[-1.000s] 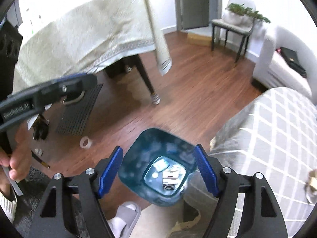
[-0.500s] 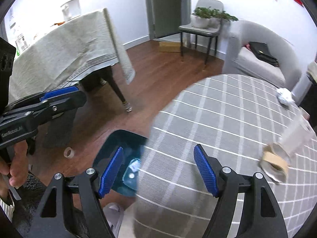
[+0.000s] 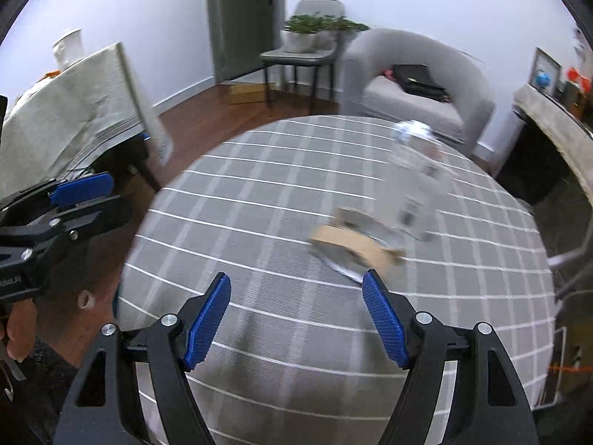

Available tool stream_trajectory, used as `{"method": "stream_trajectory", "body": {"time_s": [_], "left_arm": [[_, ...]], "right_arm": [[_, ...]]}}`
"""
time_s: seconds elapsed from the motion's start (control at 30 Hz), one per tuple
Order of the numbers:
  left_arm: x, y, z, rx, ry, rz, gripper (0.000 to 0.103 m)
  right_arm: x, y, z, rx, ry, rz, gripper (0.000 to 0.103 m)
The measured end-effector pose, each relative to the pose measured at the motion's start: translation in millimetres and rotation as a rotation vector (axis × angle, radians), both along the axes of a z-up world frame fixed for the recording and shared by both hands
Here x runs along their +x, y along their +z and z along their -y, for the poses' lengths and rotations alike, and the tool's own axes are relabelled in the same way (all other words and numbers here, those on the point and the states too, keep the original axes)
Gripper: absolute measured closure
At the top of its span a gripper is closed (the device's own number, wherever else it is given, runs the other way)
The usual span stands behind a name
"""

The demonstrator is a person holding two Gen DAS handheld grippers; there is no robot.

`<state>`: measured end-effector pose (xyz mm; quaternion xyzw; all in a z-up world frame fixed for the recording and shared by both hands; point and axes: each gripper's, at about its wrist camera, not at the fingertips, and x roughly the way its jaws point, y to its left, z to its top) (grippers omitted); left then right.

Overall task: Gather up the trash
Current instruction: 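Move both tools back over the table toward the cardboard tape rings, then grasp the foil-lined cardboard tape ring with the left tool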

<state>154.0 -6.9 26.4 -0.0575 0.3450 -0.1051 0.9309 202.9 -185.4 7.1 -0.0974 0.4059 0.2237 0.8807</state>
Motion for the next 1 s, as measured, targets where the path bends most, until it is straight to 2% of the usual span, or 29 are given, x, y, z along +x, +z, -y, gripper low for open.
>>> {"method": "stream_trajectory", "body": {"time_s": [0.17, 0.33, 0.47, 0.77, 0.83, 1.0], "left_arm": [[14.9, -9.3, 41.5, 0.043, -0.042, 0.007, 0.026], [29.6, -20.0, 71.8, 0.039, -0.073, -0.006, 0.025], [42.6, -30.2, 98.3, 0.060, -0.101, -0.022, 0.024], [64.1, -47.2, 125.4, 0.050, -0.112, -0.061, 0.023], [71.3, -51.1, 131.4, 0.058, -0.123, -0.094, 0.023], [80.8, -51.5, 130.3, 0.029, -0.107, -0.122, 0.023]], "right_arm": [[7.6, -3.1, 39.6, 0.023, -0.073, -0.018, 0.028], [11.0, -5.2, 72.1, 0.034, -0.141, -0.022, 0.021], [13.4, -9.1, 92.1, 0.051, -0.179, -0.034, 0.020], [9.3, -18.0, 119.7, 0.058, -0.198, -0.056, 0.018], [9.5, -19.6, 124.3, 0.062, -0.202, -0.063, 0.018], [11.6, -19.9, 132.5, 0.094, -0.210, -0.077, 0.018]]}}
